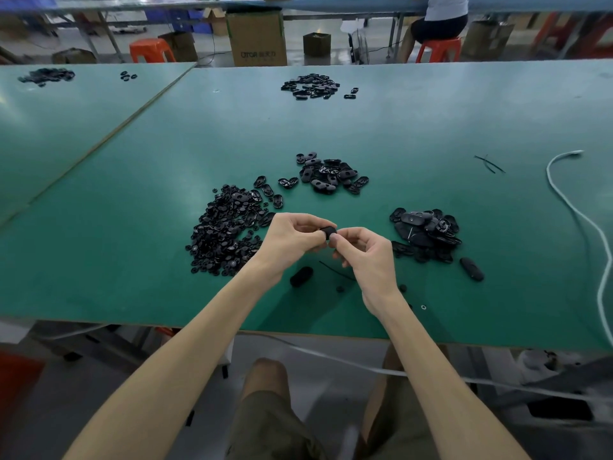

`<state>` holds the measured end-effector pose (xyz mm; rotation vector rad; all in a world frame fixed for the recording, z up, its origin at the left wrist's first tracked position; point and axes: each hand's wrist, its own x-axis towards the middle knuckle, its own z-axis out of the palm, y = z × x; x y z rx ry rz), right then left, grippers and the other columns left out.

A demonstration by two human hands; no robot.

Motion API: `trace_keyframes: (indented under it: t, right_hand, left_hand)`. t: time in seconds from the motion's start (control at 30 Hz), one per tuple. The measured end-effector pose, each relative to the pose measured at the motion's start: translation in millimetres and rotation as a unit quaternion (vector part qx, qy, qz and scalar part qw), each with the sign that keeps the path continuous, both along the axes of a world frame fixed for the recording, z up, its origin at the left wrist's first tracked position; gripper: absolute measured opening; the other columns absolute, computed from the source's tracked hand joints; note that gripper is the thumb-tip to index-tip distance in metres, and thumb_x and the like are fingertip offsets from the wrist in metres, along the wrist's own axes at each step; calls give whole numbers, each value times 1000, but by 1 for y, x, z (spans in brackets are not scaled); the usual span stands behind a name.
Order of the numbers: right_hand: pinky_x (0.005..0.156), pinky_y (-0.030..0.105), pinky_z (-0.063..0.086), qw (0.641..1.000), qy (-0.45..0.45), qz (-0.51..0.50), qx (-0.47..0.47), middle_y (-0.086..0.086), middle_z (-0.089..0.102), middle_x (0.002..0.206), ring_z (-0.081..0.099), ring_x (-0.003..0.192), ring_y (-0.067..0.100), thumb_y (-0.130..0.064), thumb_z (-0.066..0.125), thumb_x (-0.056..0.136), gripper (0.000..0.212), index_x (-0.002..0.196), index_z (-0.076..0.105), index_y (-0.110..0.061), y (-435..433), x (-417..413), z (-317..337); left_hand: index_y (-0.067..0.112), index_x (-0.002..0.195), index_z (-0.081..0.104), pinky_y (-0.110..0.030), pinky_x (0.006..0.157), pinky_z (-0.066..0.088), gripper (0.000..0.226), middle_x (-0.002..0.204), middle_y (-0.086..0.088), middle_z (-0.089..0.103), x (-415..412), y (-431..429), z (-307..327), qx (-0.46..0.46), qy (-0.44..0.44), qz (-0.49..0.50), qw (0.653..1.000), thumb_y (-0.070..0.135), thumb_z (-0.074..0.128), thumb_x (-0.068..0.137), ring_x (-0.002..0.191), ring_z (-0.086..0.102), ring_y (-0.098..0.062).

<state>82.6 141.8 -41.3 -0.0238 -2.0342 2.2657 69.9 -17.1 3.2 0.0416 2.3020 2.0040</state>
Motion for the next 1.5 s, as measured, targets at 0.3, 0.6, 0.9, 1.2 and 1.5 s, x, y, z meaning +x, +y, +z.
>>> trace_keyframes:
  t: [0.3, 0.6, 0.9, 1.2, 1.5]
  right_hand:
    - [55, 19, 49, 1000, 6, -6, -20, 0, 77, 76, 65, 60, 8, -7, 74, 94, 2, 93, 74, -6, -1, 1, 3]
    - [56, 19, 49, 1000, 3, -10, -9, -4, 75, 72, 64, 60, 7, -7, 74, 95, 6, 90, 73, -10, -1, 2, 3]
    - [58, 21, 50, 999, 0, -29, -24, -3, 76, 80, 66, 66, 9, -11, 68, 100, 5, 103, 72, -10, -3, 0, 2]
    - [54, 22, 42, 997, -47, -39, 40, -6, 64, 59, 51, 53, 9, -2, 54, 96, 21, 79, 65, -8, -4, 0, 9]
    - [56, 23, 43, 1000, -8, -28, 3, 0, 65, 65, 53, 57, 11, -6, 58, 104, 21, 86, 65, 3, -4, -1, 6]
  left_hand:
    - [6, 111, 78, -27, 82, 60, 22, 103, -13, 79, 0, -12, -4, 47, -13, -41, 998, 5, 76, 90, 88, 74, -16]
    - [1, 108, 78, -32, 85, 62, 18, 97, -15, 79, -1, -8, -6, 20, 23, -11, 999, -2, 72, 92, 85, 74, -22]
    - [9, 105, 80, -21, 70, 55, 18, 91, -4, 80, -12, 9, 13, -56, 102, -2, 993, 0, 73, 91, 80, 73, -10]
    - [10, 101, 80, -32, 94, 58, 16, 94, -5, 80, -36, 98, 34, -121, 110, -94, 982, 5, 78, 86, 92, 76, -14]
    - [13, 115, 77, -27, 99, 52, 25, 109, 1, 76, -50, 78, 22, -197, 117, -12, 973, 4, 65, 95, 99, 68, -7]
